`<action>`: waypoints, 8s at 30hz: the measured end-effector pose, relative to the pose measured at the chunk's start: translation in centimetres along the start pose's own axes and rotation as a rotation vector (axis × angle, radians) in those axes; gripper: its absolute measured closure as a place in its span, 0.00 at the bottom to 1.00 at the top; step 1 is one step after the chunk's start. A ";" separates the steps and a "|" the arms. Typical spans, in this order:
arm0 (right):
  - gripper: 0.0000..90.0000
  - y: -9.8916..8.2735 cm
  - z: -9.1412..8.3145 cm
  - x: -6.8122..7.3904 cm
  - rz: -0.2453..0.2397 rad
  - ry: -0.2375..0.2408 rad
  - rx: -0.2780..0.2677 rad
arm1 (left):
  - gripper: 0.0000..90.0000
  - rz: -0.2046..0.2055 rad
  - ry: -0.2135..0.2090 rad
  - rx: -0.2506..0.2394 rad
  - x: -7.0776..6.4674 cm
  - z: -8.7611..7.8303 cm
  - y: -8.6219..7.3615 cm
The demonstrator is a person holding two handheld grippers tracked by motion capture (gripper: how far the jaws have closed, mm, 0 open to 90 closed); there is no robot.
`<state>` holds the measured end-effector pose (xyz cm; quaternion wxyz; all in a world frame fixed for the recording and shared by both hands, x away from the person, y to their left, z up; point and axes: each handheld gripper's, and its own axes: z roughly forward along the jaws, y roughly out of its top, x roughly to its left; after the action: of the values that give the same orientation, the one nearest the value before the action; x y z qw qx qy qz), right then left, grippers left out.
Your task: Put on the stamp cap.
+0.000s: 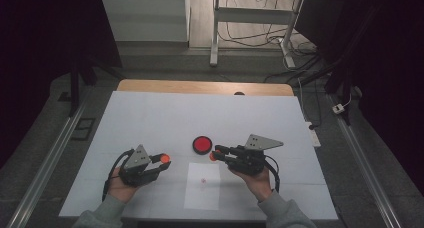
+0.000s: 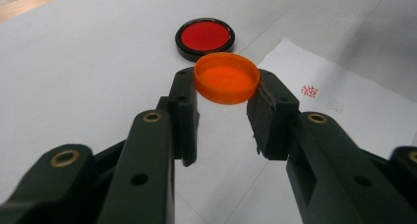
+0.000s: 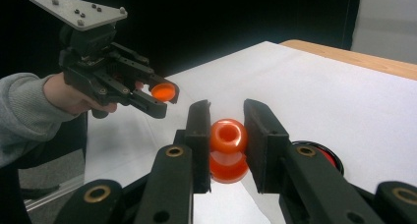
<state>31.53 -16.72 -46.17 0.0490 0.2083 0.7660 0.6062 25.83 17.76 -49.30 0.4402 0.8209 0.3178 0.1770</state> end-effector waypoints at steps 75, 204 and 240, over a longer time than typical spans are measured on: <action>0.80 0.0 0.1 0.1 0.007 0.013 -0.010 | 0.72 0.110 -0.122 0.049 -3.8 7.3 4.6; 0.81 -1.8 1.3 0.4 -0.005 0.007 0.026 | 0.72 0.175 -0.109 0.019 -6.2 8.3 5.7; 0.81 -1.5 1.3 0.3 -0.014 -0.011 0.036 | 0.51 0.156 -0.092 0.016 -5.9 8.7 5.7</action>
<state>31.25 -15.71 -47.85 0.0538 0.2074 0.7778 0.5908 28.56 6.10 -49.43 0.4325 0.8539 0.2338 0.1704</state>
